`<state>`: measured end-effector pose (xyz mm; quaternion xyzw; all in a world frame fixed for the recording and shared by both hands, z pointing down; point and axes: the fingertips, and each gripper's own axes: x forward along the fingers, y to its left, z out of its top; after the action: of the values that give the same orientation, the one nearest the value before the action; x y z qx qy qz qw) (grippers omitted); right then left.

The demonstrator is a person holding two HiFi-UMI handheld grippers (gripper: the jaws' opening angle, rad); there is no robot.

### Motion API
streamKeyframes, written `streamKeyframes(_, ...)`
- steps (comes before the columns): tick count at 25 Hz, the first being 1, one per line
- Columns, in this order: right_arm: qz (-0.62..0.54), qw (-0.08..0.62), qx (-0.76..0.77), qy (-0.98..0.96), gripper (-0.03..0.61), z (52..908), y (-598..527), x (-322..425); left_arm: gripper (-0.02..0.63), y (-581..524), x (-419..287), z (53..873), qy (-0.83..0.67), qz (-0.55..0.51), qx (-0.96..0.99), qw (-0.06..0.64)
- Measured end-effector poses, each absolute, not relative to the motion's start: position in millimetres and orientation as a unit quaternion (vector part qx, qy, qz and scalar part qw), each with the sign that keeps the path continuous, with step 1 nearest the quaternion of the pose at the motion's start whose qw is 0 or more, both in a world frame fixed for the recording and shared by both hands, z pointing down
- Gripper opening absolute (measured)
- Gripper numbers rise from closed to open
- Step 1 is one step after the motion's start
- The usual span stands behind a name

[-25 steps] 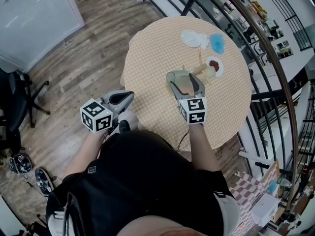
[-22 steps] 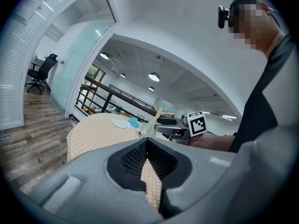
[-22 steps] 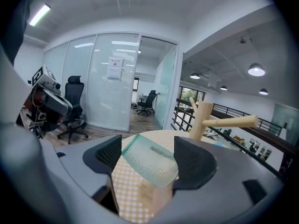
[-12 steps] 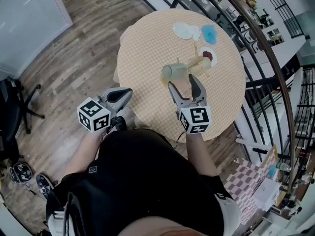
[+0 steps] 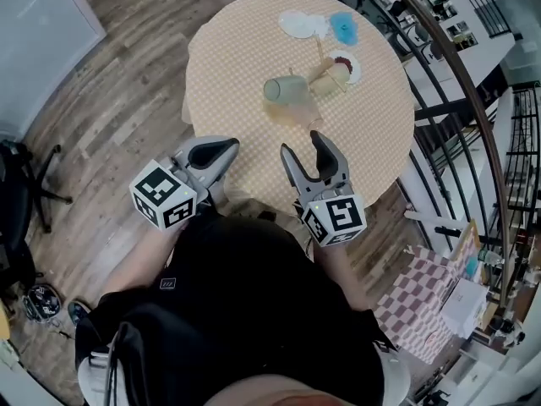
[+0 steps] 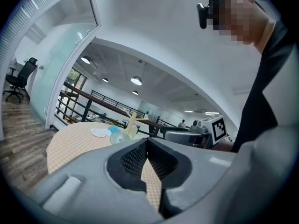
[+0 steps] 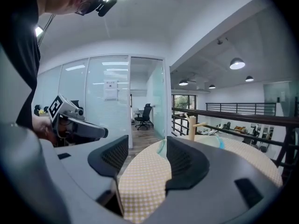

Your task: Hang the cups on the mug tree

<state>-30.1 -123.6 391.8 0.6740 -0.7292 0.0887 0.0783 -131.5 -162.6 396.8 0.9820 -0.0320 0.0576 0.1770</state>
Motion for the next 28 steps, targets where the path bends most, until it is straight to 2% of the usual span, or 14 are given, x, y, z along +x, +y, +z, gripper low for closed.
streamKeyframes(3, 0.087, 0.035, 0.653, -0.751, 0.218, 381.7, -90.4, -24.9, 0.006, -129.6, -108.9, 386.1, -0.043, 0.056, 0.985, 0.160)
streamKeyframes(11, 0.095, 0.005, 0.575, -0.813, 0.037, 360.2, 0.4, -6.3, 0.006, -56.1, -59.3, 343.4, -0.111, 0.025, 0.986, 0.125)
streamKeyframes(17, 0.085, -0.014, 0.569, -0.818, 0.025, 347.3, 36.2, 0.5, 0.006, -7.7, -53.5, 333.9, -0.093, 0.036, 0.991, 0.088)
streamKeyframes(24, 0.091, -0.051, 0.610, -0.785, 0.015, 341.0, 34.8, 21.2, 0.006, -3.3, -47.4, 324.6, -0.056, 0.033, 0.996, 0.067)
streamKeyframes(28, 0.089, -0.049, 0.610, -0.786, 0.015, 341.5, 24.3, 12.3, 0.006, -10.3, -48.7, 319.4, -0.045, 0.030, 0.997, 0.052)
